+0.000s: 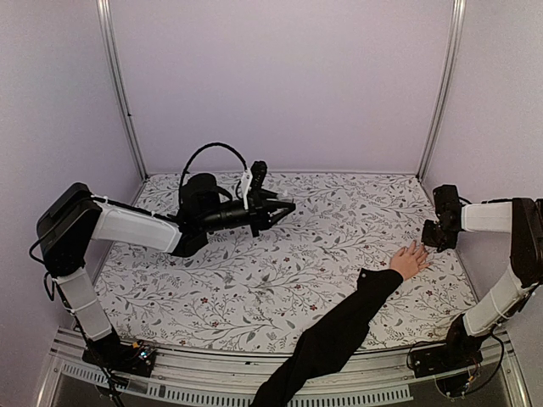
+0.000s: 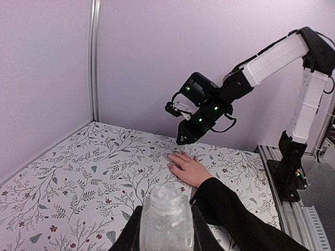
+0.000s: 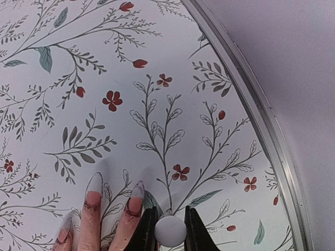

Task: Paint the nails
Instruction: Paint the nail polish on the nail.

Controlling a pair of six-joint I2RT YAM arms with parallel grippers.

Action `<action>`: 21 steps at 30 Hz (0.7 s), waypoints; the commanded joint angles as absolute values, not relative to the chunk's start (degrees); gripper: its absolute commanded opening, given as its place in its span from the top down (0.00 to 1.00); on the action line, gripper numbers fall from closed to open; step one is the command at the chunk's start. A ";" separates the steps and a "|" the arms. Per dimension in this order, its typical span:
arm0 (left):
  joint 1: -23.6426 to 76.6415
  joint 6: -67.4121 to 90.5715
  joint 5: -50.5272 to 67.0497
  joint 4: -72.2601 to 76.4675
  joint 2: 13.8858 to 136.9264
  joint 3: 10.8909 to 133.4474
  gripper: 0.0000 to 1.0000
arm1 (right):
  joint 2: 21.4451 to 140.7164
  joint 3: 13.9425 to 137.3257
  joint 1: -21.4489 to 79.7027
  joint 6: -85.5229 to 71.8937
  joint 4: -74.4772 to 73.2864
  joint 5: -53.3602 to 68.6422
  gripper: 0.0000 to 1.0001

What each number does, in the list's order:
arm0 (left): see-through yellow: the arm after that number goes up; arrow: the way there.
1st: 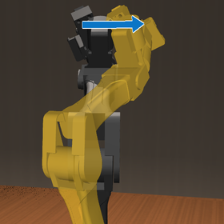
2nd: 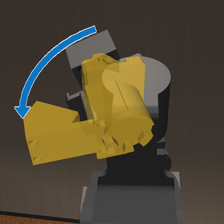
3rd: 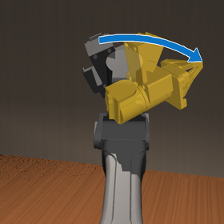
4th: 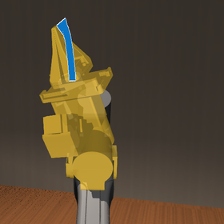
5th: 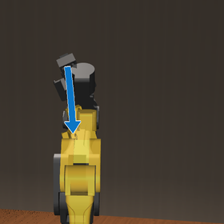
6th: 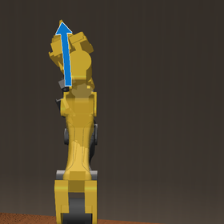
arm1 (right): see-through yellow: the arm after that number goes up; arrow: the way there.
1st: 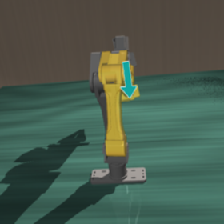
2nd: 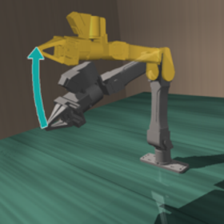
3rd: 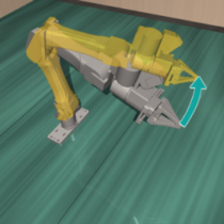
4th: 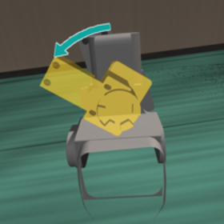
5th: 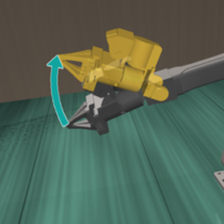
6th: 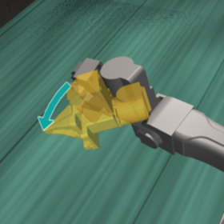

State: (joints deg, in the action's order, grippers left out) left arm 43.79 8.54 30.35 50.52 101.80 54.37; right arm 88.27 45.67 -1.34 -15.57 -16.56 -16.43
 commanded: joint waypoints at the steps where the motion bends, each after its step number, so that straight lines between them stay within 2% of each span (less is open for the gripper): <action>1: 43.16 8.72 30.06 51.71 100.59 54.32 1.00 | 88.41 46.05 -1.89 -15.26 -14.90 -17.83 1.00; 21: 43.11 8.55 30.23 51.65 100.63 54.40 1.00 | 84.23 45.64 -2.64 -14.94 -14.59 -18.40 1.00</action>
